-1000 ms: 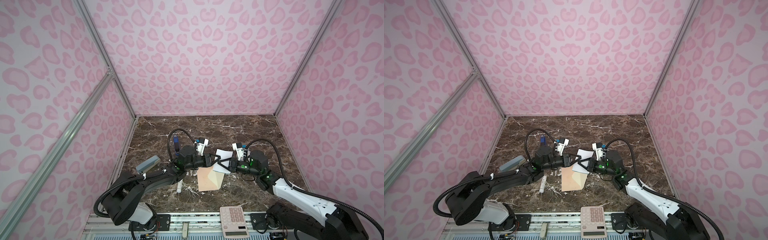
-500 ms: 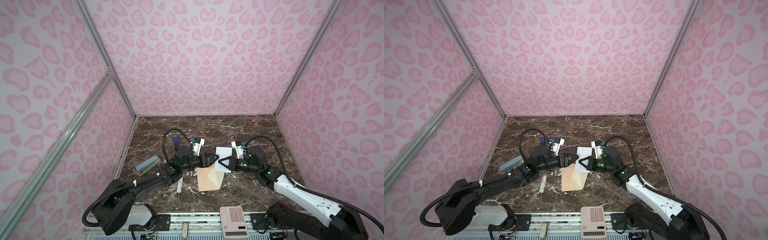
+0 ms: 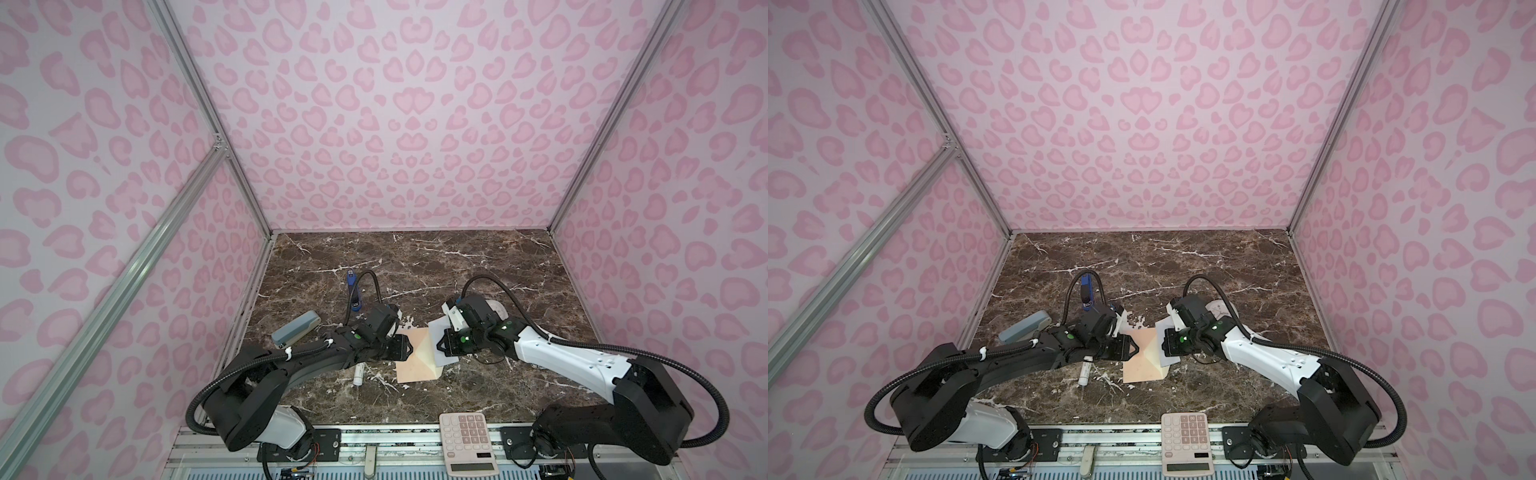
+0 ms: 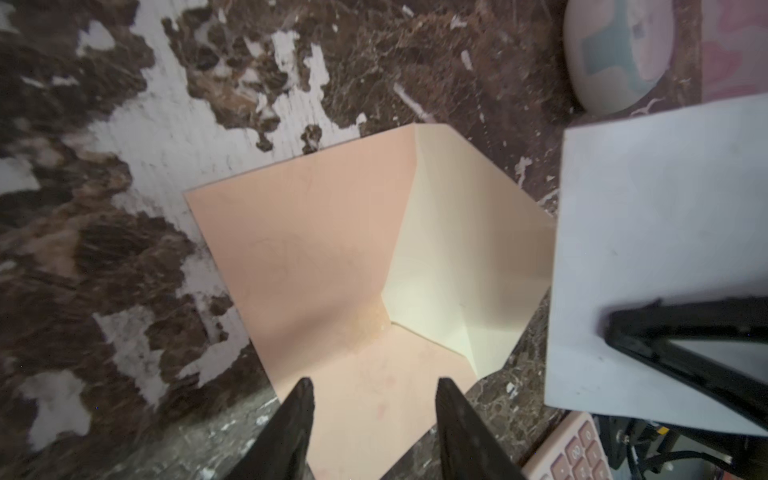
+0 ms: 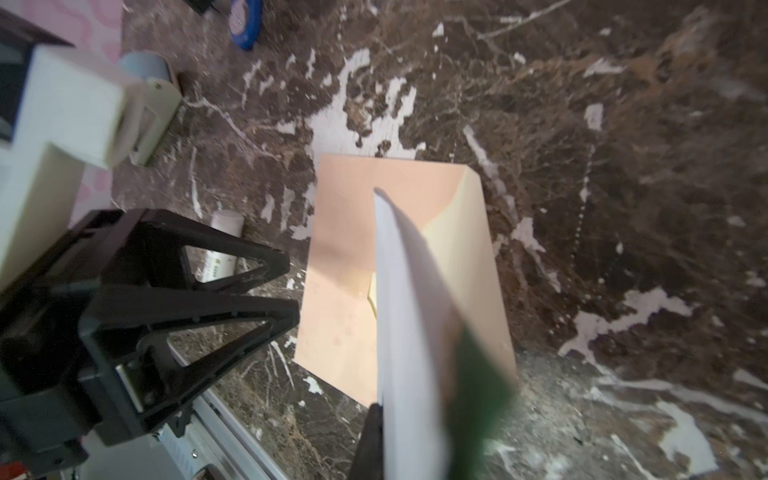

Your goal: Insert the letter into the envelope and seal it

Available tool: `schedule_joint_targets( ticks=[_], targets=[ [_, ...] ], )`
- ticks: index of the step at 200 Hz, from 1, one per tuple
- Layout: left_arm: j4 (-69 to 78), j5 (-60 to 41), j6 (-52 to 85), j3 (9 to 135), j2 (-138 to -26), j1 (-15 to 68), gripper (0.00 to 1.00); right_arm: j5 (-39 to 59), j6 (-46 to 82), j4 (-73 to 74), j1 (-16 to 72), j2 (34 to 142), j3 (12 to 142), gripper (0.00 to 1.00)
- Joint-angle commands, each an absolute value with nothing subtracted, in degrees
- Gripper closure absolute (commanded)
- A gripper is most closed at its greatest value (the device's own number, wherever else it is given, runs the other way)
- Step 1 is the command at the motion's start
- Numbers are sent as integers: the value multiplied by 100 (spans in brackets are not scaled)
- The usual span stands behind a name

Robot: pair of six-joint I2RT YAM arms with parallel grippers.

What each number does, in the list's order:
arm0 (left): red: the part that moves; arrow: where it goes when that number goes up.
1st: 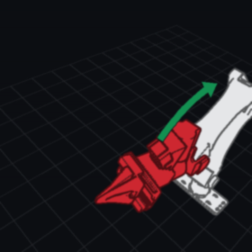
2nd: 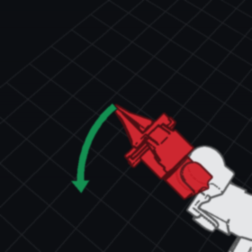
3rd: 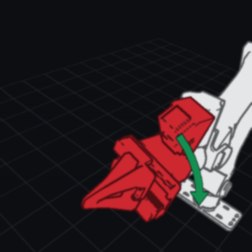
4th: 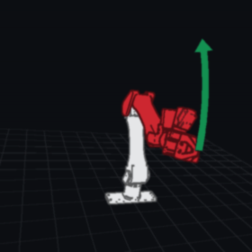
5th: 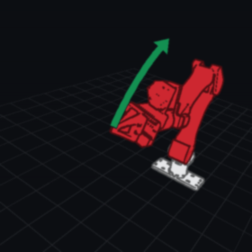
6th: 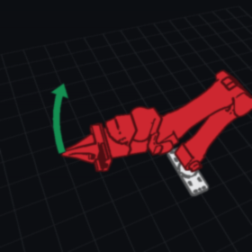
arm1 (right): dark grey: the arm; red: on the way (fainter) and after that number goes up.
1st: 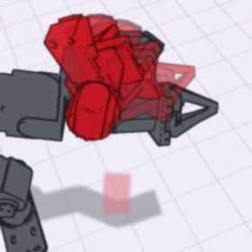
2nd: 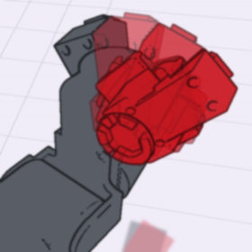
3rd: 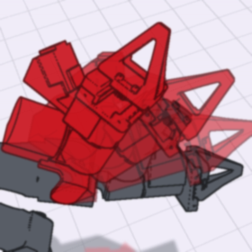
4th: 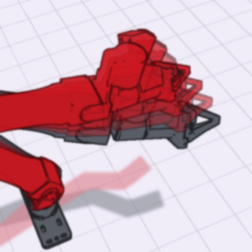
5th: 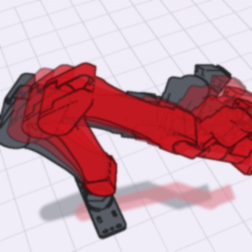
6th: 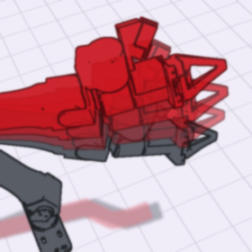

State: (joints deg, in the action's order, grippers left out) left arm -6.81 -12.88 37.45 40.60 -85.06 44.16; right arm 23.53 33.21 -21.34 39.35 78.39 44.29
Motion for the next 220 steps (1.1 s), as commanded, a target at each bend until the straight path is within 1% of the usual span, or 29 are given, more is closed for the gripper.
schedule_joint_targets(
  ticks=[1,100,174,220],
  targets=[
    [-716,-1325,3621,4085,-8721,4420,52,2004,3038,-2338,4004,7998,4483,100],
    [-598,-1573,3639,4039,-9331,4420,55,1648,2936,-1768,4038,8252,4188,100],
    [-639,-1628,3608,3955,-9435,4386,58,953,2750,-1655,4019,7746,3910,100],
    [-657,-1645,3604,3985,-9470,4391,58,984,2766,-1420,4056,7863,3654,100]
  ],
)
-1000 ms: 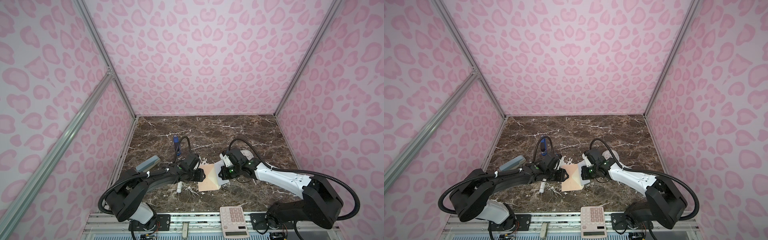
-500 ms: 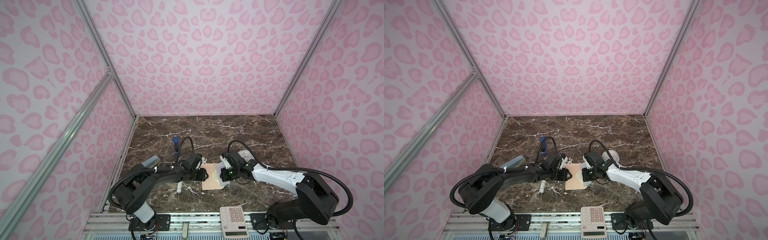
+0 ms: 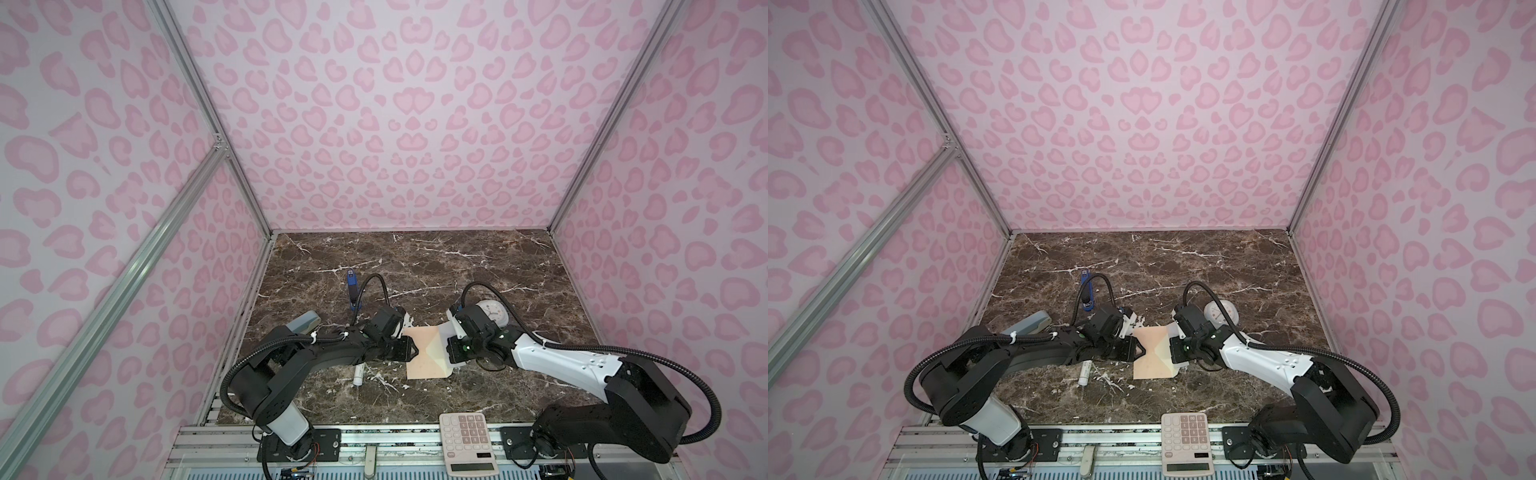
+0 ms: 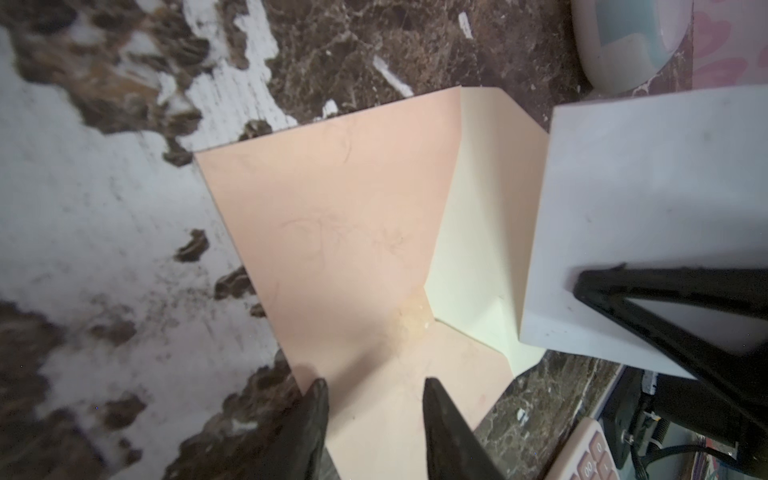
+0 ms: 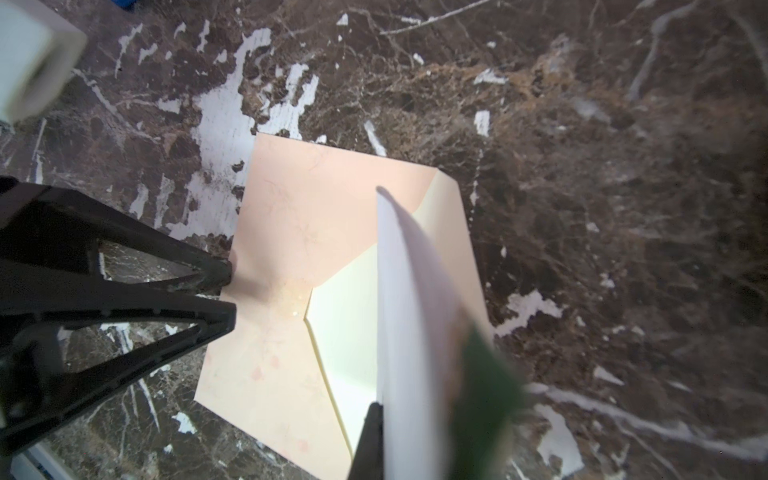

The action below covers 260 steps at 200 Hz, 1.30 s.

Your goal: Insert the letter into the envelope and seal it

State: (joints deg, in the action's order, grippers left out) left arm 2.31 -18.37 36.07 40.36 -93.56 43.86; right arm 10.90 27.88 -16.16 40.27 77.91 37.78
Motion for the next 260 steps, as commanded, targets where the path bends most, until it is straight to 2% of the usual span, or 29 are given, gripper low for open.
schedule_joint_targets(
  ticks=[1,107,165,260],
  targets=[
    [-658,-1644,3604,3983,-9472,4393,58,984,2767,-1413,4058,7865,3647,100],
    [-642,-1679,3674,4007,-9563,4386,59,967,2845,-1048,4236,7890,3239,100],
    [-637,-1681,3691,3955,-9537,4393,60,1260,3474,-861,4101,8031,3107,100],
    [-628,-1656,3718,3918,-9514,4389,60,1635,4087,-1331,3797,8103,3295,100]
  ],
)
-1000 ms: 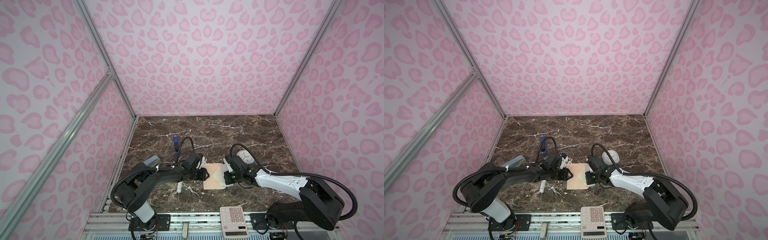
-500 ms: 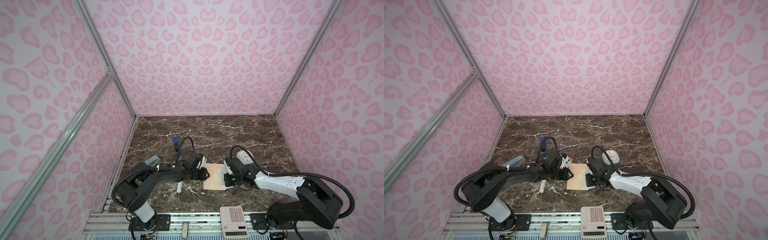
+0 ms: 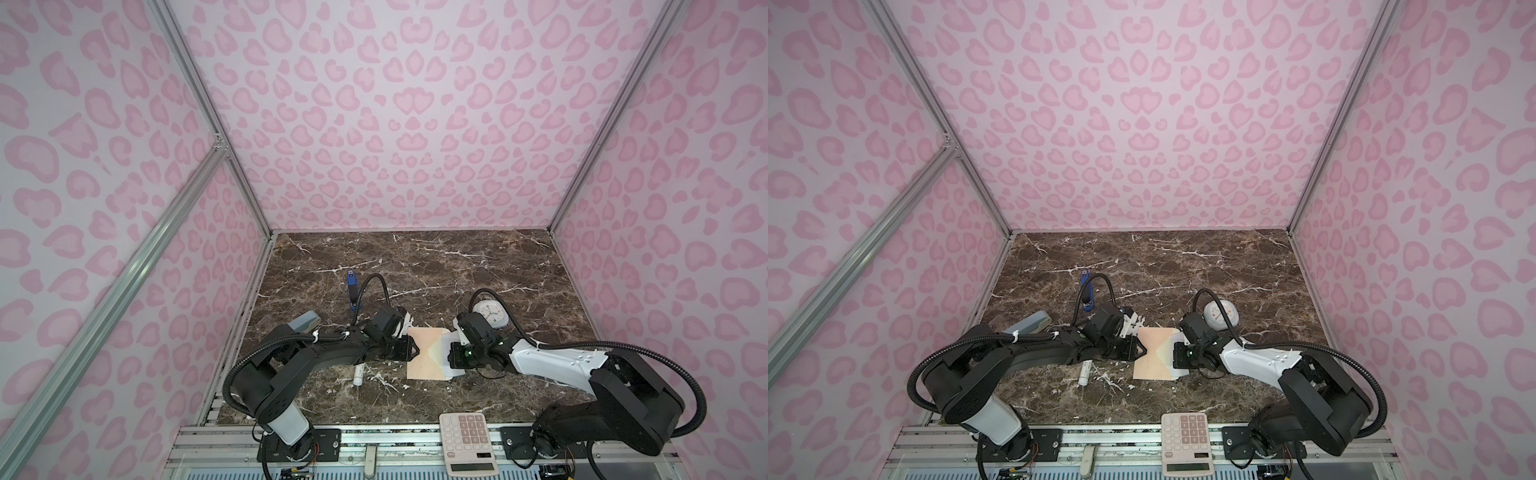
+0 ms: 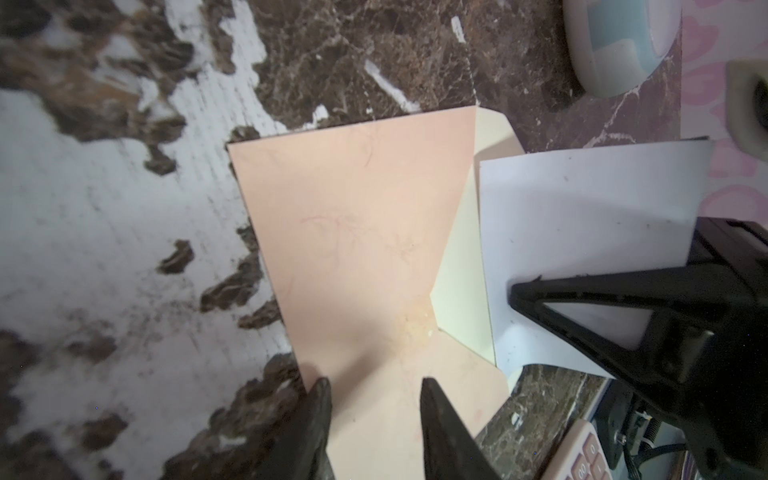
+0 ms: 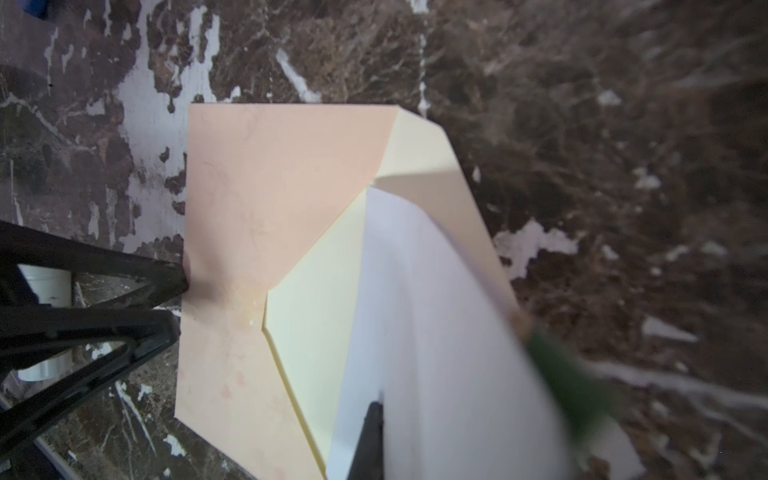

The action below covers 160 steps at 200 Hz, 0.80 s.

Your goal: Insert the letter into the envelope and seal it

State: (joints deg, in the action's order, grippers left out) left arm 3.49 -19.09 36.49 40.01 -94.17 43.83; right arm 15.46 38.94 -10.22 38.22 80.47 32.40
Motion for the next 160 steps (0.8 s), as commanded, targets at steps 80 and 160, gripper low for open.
schedule_joint_targets(
  ticks=[80,160],
  targets=[
    [-606,-1661,3718,3887,-9501,4387,60,1849,4305,-1396,3757,8391,3436,100],
    [-923,-1396,3572,4001,-9484,4412,60,2030,4017,-1527,3744,8517,3634,100]
  ],
)
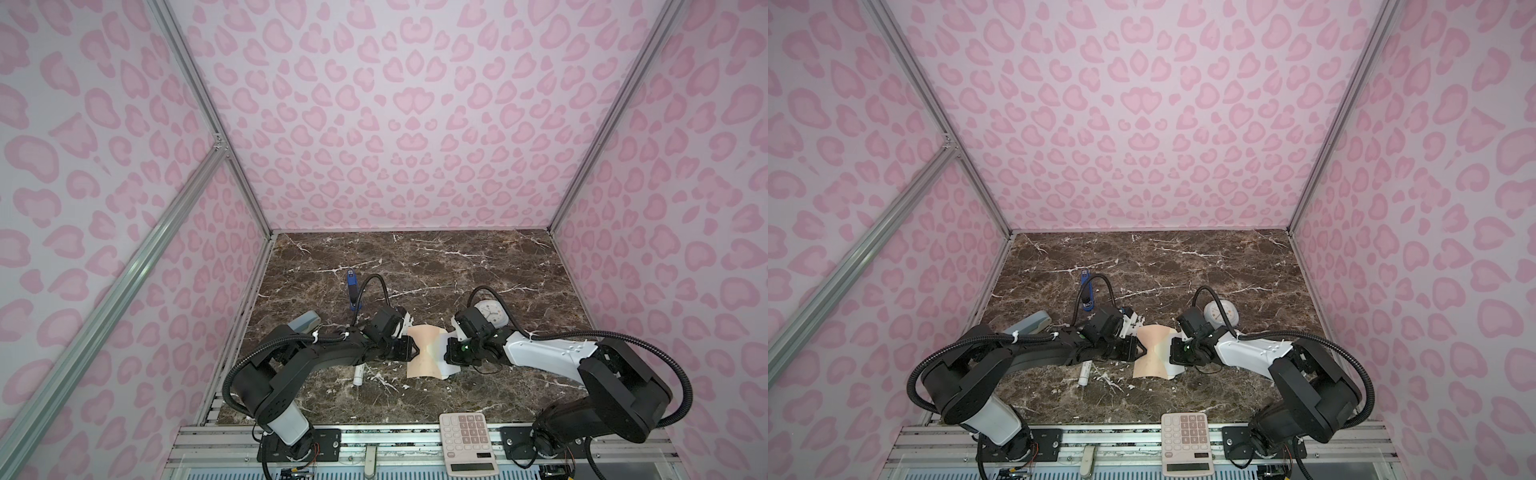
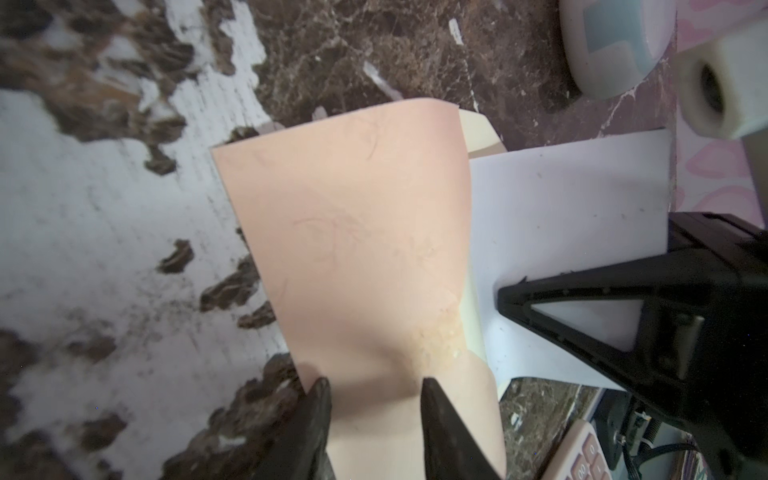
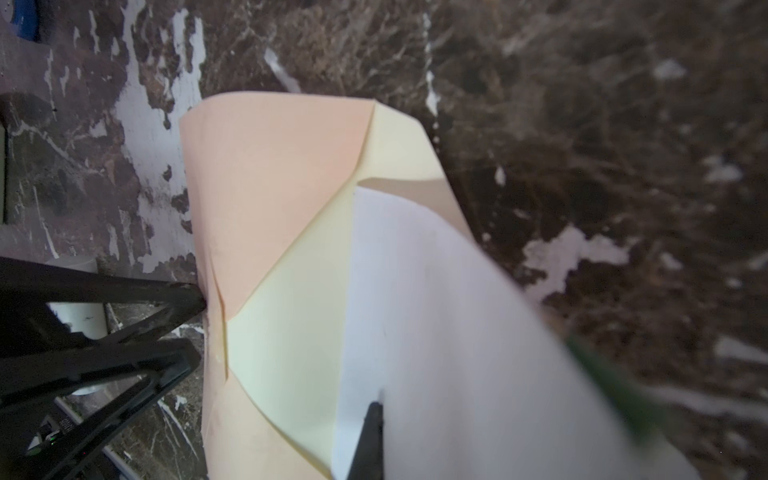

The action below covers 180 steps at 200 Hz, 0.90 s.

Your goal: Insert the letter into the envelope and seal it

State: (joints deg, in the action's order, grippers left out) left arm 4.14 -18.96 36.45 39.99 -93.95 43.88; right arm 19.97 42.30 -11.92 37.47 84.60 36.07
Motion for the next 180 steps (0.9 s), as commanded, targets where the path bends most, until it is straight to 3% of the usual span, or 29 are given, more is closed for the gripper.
schedule_joint_targets(
  ticks=[1,113,180],
  targets=[
    [-932,-1384,3566,4013,-9484,4416,60,2030,4013,-1528,3744,8517,3632,100],
    [-2385,-43,3270,4752,-9502,4741,56,1892,3361,-2136,3639,8635,3964,100],
    [-2050,-448,3270,4795,-9658,4764,55,1933,3353,-2145,3601,8752,4059,100]
  ],
)
